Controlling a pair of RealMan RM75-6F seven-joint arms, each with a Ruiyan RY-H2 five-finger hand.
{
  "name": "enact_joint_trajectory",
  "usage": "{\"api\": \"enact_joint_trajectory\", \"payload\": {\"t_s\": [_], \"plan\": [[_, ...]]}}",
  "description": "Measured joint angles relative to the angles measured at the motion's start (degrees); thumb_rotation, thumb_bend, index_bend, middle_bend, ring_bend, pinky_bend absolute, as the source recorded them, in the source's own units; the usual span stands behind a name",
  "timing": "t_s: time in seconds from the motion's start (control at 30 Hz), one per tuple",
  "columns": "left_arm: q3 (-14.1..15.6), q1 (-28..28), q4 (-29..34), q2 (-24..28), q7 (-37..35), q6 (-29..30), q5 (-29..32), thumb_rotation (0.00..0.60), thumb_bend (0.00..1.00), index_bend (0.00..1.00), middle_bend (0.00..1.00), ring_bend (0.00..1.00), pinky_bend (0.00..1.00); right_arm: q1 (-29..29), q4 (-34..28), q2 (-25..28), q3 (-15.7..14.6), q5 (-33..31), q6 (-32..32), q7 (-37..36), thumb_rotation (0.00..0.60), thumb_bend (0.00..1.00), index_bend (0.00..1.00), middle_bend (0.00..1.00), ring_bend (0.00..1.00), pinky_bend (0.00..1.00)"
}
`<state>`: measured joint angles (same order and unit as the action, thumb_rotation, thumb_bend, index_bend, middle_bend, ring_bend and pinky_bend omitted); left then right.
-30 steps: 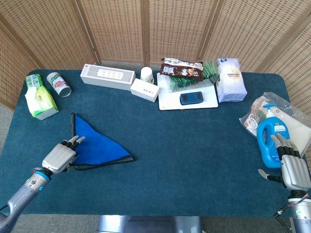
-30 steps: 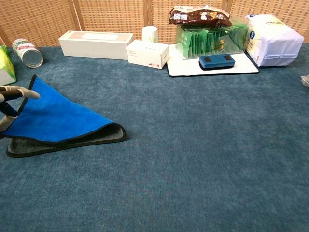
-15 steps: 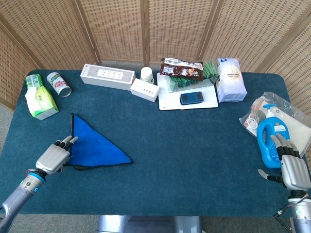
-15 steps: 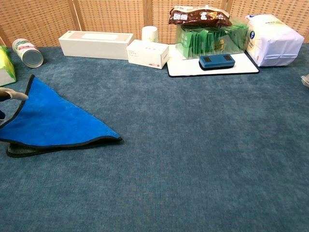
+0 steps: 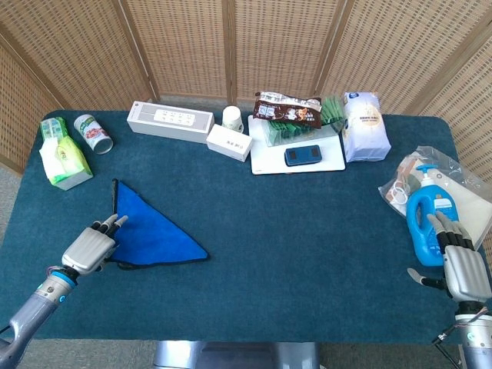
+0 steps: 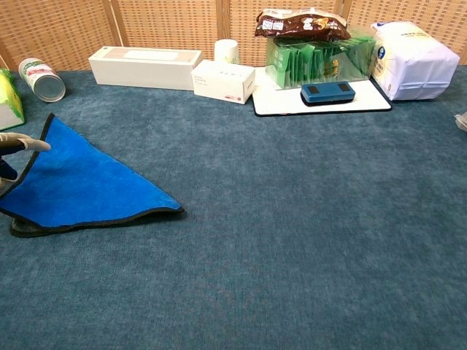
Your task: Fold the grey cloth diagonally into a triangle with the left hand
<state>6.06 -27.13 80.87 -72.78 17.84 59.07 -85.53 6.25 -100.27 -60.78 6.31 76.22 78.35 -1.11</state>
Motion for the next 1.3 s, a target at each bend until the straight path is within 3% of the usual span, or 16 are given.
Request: {"api": "enact_joint_trajectory", "payload": {"t_s": [0.17, 0.37, 0.43, 0.6, 0.7, 0.77, 0.97, 1.3], "plan": [[0.88, -0.81, 0.81, 1.89, -5.50, -1.29, -1.85, 0.600, 0.59, 0.04, 0.00, 0.00, 0.14, 0.04, 0.03, 0.00, 0.01, -0.05, -0.08, -0.08, 0.600, 0.00, 0.00, 0.00, 0.00, 0.00], [2.41, -1.59, 0.33, 5.03, -16.53, -0.49, -6.86, 0.600, 0.56, 0.00, 0.00, 0.00, 0.08, 0.04, -0.08, -0.07, -0.06, -0.01, -0.04, 0.25, 0.600, 0.00, 0.00, 0.00, 0.00, 0.00], [2.87, -1.54, 0.02, 6.55, -18.83, 0.68, -8.45, 0.600, 0.50, 0.00, 0.00, 0.00, 0.05, 0.04, -0.13, -0.15, -0.09, 0.00, -0.01, 0.42, 0.600, 0.00, 0.00, 0.00, 0.00, 0.00], [2.96, -0.82, -0.34, 7.90, -17.26, 2.56, -8.97, 0.600, 0.18, 0.00, 0.00, 0.00, 0.00, 0.12, -0.15, -0.31, -0.18, 0.06, -0.11, 0.79, 0.600, 0.00, 0.00, 0.00, 0.00, 0.00], [2.52, -0.41, -0.17, 8.10, -14.19, 2.59, -7.94, 0.600, 0.05, 0.00, 0.00, 0.00, 0.00, 0.18, -0.27, -0.41, -0.35, 0.31, -0.21, 1.06, 0.600, 0.00, 0.00, 0.00, 0.00, 0.00], [2.09, -0.19, 0.14, 8.02, -12.21, 2.37, -6.98, 0.600, 0.01, 0.00, 0.00, 0.00, 0.00, 0.18, -0.34, -0.47, -0.41, 0.38, -0.18, 1.15, 0.600, 0.00, 0.00, 0.00, 0.00, 0.00], [0.73, 0.24, 0.88, 6.79, -9.34, 1.86, -5.32, 0.600, 0.00, 0.00, 0.00, 0.00, 0.00, 0.19, -0.35, -0.41, -0.32, 0.20, -0.20, 0.96, 0.600, 0.00, 0.00, 0.00, 0.00, 0.00], [-1.67, 2.26, -2.50, 4.54, -8.82, 7.56, -4.71, 0.600, 0.00, 0.00, 0.00, 0.00, 0.00, 0.22, -0.36, -0.37, -0.39, 0.48, -0.20, 0.76, 0.600, 0.00, 0.00, 0.00, 0.00, 0.00]]}}
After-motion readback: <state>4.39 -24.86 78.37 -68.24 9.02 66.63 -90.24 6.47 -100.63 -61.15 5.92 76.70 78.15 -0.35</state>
